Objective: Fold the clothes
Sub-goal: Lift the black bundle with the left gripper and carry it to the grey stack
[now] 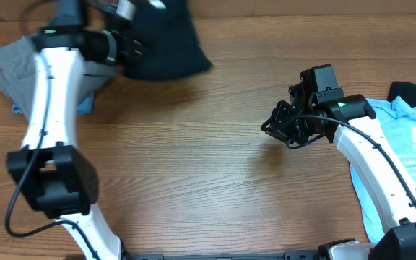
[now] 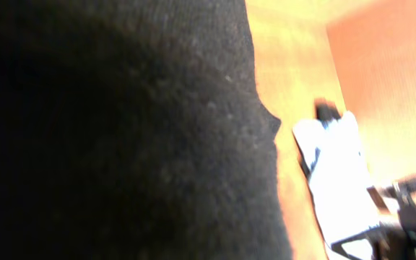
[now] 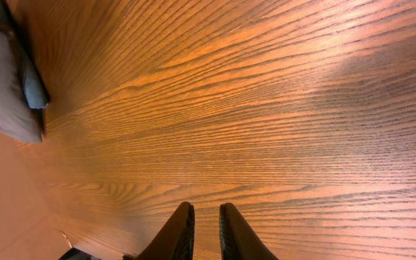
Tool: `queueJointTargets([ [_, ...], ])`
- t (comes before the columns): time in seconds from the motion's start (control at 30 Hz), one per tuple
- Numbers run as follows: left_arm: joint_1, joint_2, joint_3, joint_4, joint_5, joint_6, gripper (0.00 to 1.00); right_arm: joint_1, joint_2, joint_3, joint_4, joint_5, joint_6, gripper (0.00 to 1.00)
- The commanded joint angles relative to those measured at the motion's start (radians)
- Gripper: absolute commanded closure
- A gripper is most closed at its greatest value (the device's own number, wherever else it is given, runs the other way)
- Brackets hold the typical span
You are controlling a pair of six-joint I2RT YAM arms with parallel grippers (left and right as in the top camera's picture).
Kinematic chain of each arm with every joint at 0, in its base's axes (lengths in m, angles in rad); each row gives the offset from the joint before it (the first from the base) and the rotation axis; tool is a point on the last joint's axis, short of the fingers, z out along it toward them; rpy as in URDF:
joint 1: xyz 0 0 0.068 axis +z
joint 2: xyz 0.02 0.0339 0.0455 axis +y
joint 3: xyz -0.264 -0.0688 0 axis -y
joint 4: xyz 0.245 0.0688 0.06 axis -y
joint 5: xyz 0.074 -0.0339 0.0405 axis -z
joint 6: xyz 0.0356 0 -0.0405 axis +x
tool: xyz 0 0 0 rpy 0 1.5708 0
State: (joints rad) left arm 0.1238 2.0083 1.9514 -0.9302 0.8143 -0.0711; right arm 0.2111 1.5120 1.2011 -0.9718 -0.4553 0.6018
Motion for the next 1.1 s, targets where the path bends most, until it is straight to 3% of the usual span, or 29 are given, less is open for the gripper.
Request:
queueJointTargets([
  [0.0,0.092,-0.010,0.016,0.045,-0.010,0.011,0.96,0.001,-0.003,0.008,0.004,0.006,-0.006,0.84],
  [0.4,0.294,0.014,0.015,0.152,-0.356,0.051,0.96,0.001,-0.003,0.008,-0.006,0.009,0.001,0.84],
  [0.87,0.350,0.195,0.015,0.281,-0.446,0.003,0.94,0.001,-0.003,0.008,-0.071,0.009,0.020,0.85],
  [0.9,0.356,0.196,0.015,0.274,-0.457,-0.004,0.87,0.001,-0.003,0.008,-0.075,0.009,0.021,0.85],
  [0.97,0.370,0.194,0.015,0.258,-0.488,-0.008,0.54,0.001,-0.003,0.008,-0.082,0.009,0.020,0.85],
  [1.03,0.386,0.183,0.019,0.245,-0.511,-0.008,0.37,0.001,-0.003,0.008,-0.082,0.009,0.020,0.85],
  [1.07,0.397,0.179,0.029,0.225,-0.523,-0.007,0.00,0.001,-0.003,0.008,-0.082,0.009,0.020,0.85],
])
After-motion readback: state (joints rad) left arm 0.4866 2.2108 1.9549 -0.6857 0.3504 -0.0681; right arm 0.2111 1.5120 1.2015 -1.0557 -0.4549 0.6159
